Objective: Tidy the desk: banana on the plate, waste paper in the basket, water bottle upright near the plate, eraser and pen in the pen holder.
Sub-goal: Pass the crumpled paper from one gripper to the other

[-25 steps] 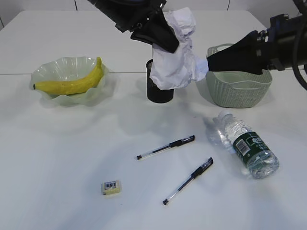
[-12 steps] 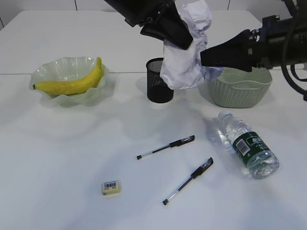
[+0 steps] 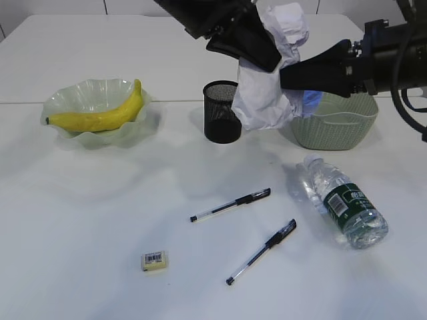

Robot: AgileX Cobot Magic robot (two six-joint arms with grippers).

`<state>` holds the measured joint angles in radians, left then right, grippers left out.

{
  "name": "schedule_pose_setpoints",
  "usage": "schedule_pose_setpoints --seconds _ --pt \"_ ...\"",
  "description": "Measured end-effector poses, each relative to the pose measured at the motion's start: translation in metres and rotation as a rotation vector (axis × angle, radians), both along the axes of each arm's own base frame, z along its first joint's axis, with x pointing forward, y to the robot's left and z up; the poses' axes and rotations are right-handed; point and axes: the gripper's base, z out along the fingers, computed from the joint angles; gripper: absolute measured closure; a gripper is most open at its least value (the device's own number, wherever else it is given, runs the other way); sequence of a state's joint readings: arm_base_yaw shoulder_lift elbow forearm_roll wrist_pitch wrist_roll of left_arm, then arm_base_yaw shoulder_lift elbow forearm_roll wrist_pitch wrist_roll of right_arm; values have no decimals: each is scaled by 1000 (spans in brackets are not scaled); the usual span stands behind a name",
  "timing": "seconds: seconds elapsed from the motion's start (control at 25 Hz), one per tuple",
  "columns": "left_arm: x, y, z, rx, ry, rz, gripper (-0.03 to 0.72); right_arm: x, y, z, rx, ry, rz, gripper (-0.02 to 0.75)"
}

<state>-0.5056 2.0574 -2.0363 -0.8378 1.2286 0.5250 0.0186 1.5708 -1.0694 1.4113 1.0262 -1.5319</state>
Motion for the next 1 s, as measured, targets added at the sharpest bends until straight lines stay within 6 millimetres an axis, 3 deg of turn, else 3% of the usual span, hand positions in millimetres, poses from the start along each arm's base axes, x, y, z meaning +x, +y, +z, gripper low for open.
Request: schedule_pose_setpoints --seconds 0.24,0.52,0.64,0.84,1.0 --pt "0 0 0 -6 0 -6 687 -2 1 0 5 3 22 723" --pt "-1 0 0 -6 1 -13 649 -3 1 1 5 -9 45 752" --pt "-1 0 1 -9 3 -14 561 -4 2 1 7 -10 52 753" --pt "-2 -1 1 -13 5 -16 342 -5 2 1 9 -12 63 753" --pt "0 1 -3 41 -21 -11 258 -5 2 0 -5 -12 69 753"
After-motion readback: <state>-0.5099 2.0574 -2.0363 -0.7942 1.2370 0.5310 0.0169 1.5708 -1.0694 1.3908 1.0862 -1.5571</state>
